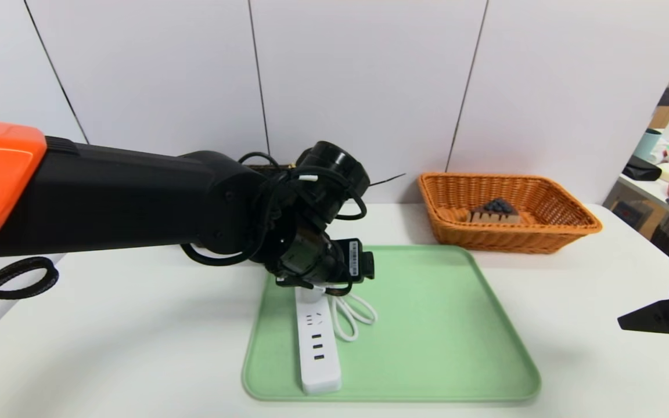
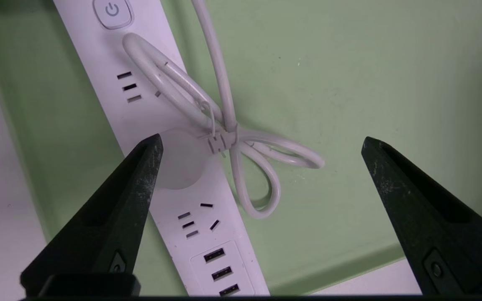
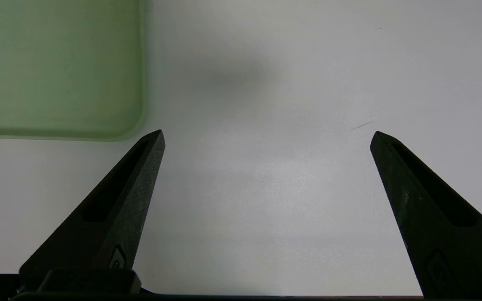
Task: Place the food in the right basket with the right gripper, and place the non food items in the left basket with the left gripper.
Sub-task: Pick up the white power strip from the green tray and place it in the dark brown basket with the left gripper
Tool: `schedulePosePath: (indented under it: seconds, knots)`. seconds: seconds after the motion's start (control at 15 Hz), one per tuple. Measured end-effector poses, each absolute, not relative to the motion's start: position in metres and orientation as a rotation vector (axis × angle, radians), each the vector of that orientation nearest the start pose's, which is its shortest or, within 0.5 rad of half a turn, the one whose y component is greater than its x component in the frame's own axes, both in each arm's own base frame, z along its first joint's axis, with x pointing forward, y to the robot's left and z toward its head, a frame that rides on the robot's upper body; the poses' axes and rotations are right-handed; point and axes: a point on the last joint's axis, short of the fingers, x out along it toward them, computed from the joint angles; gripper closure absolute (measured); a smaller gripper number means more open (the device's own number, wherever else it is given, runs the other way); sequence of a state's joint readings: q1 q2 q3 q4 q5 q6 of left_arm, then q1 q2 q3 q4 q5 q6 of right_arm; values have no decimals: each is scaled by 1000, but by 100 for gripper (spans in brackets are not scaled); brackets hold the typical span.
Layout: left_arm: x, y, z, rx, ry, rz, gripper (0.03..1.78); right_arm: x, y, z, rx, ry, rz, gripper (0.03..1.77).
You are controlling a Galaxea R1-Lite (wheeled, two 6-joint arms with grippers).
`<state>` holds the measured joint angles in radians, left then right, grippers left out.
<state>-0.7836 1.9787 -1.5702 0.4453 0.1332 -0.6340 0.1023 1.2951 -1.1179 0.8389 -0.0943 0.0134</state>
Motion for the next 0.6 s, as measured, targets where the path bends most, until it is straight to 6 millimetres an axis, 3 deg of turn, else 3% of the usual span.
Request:
schedulePosePath:
  seconds: [0.6]
  knots:
    - [281, -272, 186, -203, 932, -332, 12, 159, 14, 244, -89, 1016, 3, 10]
